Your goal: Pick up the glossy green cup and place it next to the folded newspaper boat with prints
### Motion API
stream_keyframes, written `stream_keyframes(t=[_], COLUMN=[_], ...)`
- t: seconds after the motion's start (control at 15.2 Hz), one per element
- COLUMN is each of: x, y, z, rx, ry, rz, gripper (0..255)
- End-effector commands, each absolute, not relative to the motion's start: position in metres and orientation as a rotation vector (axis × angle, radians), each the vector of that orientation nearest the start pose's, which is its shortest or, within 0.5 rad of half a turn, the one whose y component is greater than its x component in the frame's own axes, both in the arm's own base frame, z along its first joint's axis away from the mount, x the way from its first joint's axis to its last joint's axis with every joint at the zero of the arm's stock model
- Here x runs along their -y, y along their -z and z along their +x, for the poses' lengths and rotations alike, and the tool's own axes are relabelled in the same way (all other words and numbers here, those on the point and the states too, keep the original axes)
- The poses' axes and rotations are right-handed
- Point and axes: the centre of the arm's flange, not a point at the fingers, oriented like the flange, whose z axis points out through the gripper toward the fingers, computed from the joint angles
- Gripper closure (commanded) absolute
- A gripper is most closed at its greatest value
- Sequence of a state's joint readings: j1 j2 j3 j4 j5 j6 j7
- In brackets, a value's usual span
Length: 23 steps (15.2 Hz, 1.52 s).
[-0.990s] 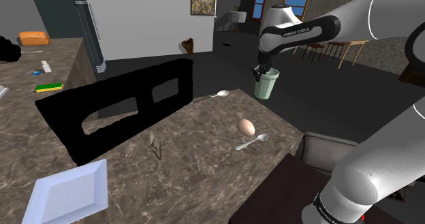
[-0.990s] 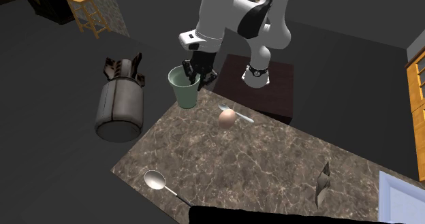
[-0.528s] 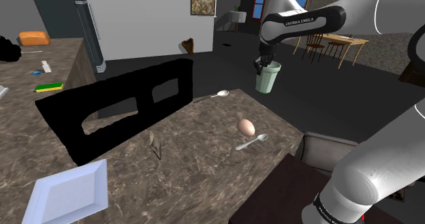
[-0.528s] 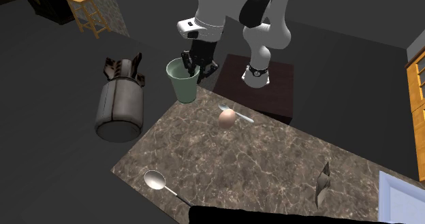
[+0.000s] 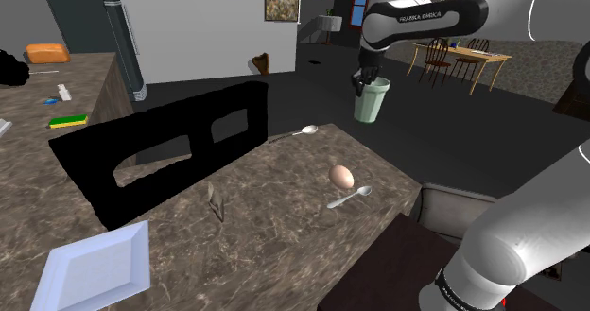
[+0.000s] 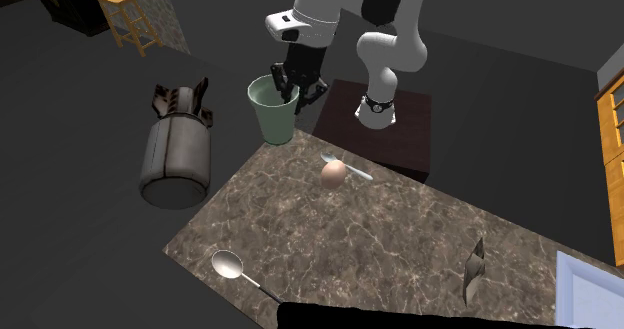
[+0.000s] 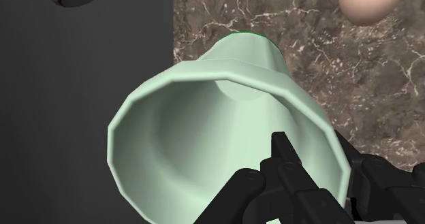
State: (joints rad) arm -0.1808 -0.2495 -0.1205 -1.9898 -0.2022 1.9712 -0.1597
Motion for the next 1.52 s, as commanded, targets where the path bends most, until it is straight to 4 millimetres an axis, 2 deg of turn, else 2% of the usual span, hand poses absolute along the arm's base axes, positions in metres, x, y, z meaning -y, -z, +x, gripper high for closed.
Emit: stream_keyframes(t=[0.0,1.45], x=[0.145,-0.144], y=[-0.592,-0.593], z=[0.479,0.499], rx=[-0.141,-0.141], ry=[0.314,0.314], rz=[-3.336,-3.336], gripper=[255,255])
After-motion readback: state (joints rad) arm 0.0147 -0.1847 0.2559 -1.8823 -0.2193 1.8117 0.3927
